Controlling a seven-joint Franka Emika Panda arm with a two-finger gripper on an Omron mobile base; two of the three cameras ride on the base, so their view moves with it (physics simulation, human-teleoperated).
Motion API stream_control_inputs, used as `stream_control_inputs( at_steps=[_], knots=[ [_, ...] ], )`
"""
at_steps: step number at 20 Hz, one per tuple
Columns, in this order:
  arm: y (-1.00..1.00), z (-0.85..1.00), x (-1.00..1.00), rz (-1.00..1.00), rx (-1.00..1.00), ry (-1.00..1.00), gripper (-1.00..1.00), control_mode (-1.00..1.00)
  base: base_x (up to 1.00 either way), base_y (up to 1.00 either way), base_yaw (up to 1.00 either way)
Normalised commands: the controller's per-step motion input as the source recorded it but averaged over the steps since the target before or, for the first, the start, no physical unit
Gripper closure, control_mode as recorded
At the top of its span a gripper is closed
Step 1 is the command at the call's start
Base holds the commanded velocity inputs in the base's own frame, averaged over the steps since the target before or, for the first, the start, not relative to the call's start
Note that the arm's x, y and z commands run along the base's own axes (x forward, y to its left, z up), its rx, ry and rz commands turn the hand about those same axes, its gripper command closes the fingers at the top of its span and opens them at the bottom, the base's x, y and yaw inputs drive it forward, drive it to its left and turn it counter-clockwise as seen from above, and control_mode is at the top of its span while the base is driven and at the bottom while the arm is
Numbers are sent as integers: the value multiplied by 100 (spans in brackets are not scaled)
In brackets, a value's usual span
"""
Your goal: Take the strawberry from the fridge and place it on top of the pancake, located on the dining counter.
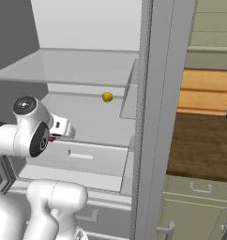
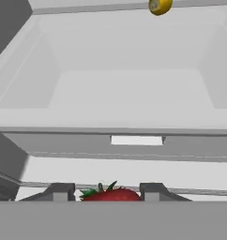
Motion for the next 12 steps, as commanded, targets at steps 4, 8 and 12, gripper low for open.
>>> stream_control_inputs(
  at_steps=[4, 8, 12],
  knots=[
    [-6, 65, -100, 0, 0, 9, 100, -100, 0, 0, 0],
    [-17, 65, -100, 0, 0, 1, 100, -100, 0, 0, 0],
    [-19, 64, -88, -1, 0, 0, 100, -100, 0, 0, 0]
  ],
)
